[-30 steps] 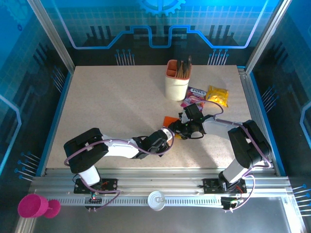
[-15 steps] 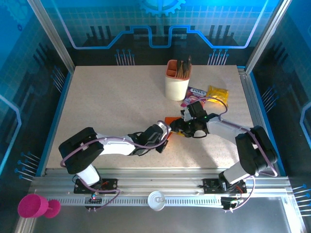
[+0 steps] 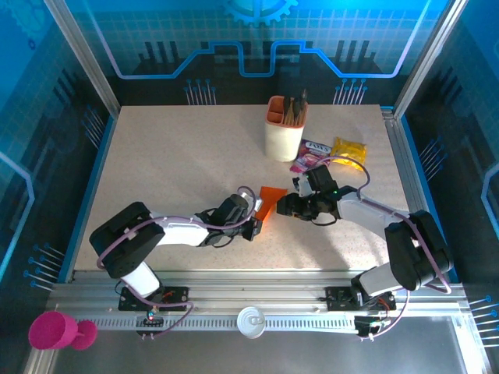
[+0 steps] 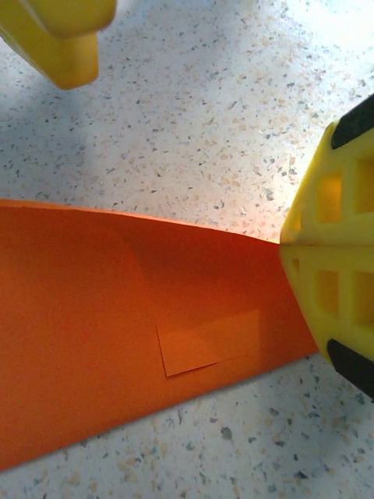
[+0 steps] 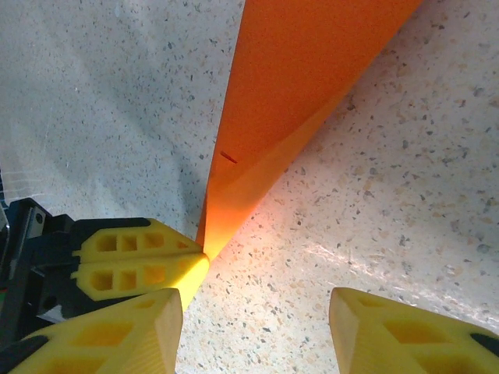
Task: Fold a paper plane with a square sheet of paper (pick it up from the middle)
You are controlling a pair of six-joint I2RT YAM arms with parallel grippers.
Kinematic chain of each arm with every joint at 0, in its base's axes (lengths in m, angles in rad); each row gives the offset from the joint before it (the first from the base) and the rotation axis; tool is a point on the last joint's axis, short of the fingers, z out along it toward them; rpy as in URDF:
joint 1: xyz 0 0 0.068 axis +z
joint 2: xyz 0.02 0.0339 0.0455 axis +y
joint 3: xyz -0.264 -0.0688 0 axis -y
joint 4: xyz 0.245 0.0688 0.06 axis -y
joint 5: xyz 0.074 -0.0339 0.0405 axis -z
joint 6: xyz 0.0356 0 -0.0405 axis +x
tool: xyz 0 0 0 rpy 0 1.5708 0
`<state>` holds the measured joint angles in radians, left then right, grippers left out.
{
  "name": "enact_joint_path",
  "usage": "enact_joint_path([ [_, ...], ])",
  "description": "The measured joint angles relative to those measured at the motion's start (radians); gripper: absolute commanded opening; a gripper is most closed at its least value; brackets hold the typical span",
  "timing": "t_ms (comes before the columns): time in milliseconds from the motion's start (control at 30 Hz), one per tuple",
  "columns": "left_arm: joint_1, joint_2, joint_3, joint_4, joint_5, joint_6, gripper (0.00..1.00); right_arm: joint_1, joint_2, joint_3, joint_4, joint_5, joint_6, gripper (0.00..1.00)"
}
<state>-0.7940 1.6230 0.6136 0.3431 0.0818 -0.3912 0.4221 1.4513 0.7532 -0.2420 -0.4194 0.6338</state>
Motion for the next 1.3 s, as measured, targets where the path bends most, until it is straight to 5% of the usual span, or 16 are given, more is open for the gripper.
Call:
enact_joint_path([
  [567, 0.06, -0.032, -0.072, 0.13, 0.084, -0.135, 0.0, 0.0, 0.051, 0.001, 0.089, -0.022, -0.038, 0.25],
  [1300, 0.116, 0.047, -0.135, 0.302, 0.151, -0.257, 0.0, 0.023, 0.197, 0.06, 0.219, -0.093, -0.048, 0.14],
])
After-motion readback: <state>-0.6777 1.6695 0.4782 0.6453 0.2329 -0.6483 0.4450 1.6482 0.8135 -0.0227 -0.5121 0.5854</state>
